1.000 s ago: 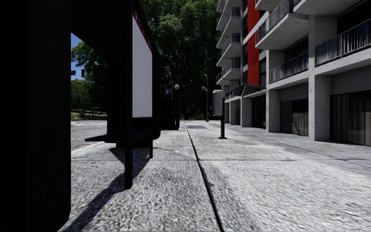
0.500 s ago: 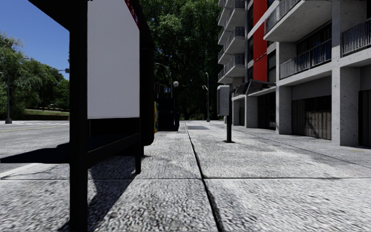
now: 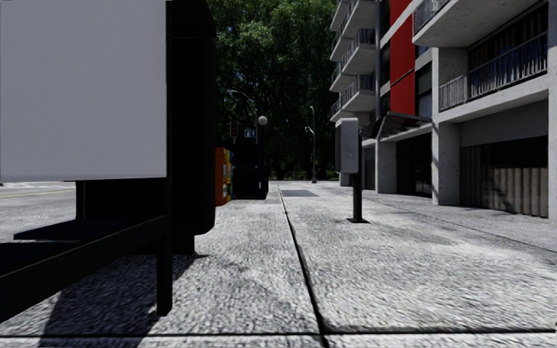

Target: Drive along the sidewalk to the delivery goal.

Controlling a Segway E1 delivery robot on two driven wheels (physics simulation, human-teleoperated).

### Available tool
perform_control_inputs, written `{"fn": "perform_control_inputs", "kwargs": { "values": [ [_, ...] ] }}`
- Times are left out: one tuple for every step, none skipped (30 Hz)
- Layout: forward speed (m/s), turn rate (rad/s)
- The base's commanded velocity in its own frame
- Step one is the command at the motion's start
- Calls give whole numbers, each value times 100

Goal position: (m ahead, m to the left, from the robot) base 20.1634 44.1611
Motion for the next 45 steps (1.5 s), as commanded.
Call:
{"fn": "perform_control_inputs", "kwargs": {
  "values": [
    [193, 0],
    [193, 0],
    [193, 0],
    [193, 0],
    [193, 0],
    [193, 0],
    [193, 0],
    [193, 0],
    [193, 0],
    [193, 0],
    [193, 0],
    [193, 0],
    [193, 0],
    [193, 0],
    [193, 0],
    [193, 0],
    [193, 0],
    [193, 0],
    [193, 0],
    [193, 0],
    [193, 0],
    [193, 0],
    [193, 0],
    [193, 0],
    [193, 0],
    [193, 0],
    [193, 0],
    [193, 0],
    [193, 0],
    [193, 0],
    [193, 0],
    [193, 0],
    [193, 0],
    [193, 0],
    [193, 0],
    [193, 0],
    [193, 0],
    [193, 0],
    [193, 0],
    [193, 0],
    [193, 0],
    [193, 0],
    [193, 0],
    [193, 0],
    [193, 0]
  ]
}}
